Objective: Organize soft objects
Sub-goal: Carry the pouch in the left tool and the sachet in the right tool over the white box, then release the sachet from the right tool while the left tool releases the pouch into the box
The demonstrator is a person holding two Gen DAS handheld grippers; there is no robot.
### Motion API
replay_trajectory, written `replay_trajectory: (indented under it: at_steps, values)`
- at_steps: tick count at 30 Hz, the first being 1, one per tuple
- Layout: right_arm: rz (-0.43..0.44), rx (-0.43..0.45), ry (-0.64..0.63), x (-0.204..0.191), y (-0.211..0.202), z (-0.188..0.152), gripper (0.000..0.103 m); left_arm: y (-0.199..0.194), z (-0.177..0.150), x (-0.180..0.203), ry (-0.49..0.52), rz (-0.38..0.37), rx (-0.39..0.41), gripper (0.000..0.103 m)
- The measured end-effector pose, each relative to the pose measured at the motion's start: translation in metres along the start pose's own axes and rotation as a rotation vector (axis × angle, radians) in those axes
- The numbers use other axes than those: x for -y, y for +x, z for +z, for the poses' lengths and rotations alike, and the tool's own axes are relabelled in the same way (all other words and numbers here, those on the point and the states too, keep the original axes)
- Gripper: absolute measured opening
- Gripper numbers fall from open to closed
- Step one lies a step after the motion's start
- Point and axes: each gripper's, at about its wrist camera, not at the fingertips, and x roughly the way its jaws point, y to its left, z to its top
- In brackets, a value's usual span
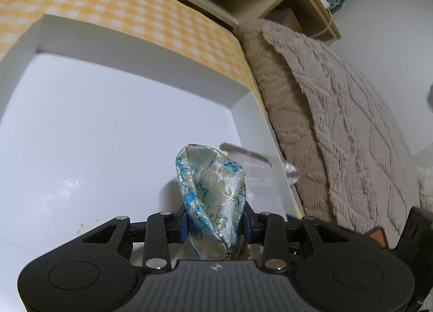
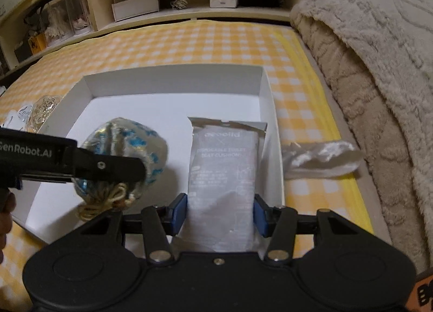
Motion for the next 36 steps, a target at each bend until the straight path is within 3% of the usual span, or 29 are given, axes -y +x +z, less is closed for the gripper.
replay_trajectory:
  at_steps: [4, 7, 10, 13, 15, 18, 20, 28, 33, 36]
  values:
    - [0.0, -0.001, -0.002, 0.003, -0.003, -0.005, 0.058, 0.011, -0.009, 0.003, 0.004, -0.002, -0.033, 0.038]
    - [0.009, 0.006, 0.012, 0.007, -0.012, -0.007, 0.062, 0.013, -0.012, -0.002, 0.0, 0.003, -0.052, 0.049]
    - [0.0, 0.029, 0.026, 0.01, -0.026, -0.01, 0.066, 0.009, -0.012, -0.002, 0.009, 0.001, -0.056, 0.067]
    - [0.011, 0.042, 0.049, 0.012, -0.037, -0.012, 0.066, 0.001, -0.011, 0.001, 0.044, 0.025, -0.041, 0.07]
    - [0.013, 0.047, 0.057, 0.013, -0.042, -0.013, 0.066, -0.007, -0.01, 0.003, 0.077, 0.048, -0.011, 0.064]
    - [-0.003, 0.05, 0.059, 0.012, -0.046, -0.015, 0.063, -0.021, -0.008, 0.007, 0.136, 0.081, 0.053, 0.041]
    - [-0.01, 0.048, 0.069, 0.013, -0.048, -0.016, 0.057, -0.024, -0.006, 0.007, 0.14, 0.083, 0.056, 0.032]
    - [0.007, 0.037, 0.104, 0.015, -0.051, -0.019, 0.054, -0.006, -0.017, 0.005, 0.191, 0.136, -0.033, 0.029]
    - [0.01, 0.026, 0.102, 0.016, -0.053, -0.021, 0.051, -0.001, -0.023, 0.0, 0.132, 0.048, -0.077, 0.022]
    - [0.011, 0.02, 0.108, 0.017, -0.053, -0.023, 0.049, 0.001, -0.025, 0.006, 0.158, 0.053, -0.079, 0.022]
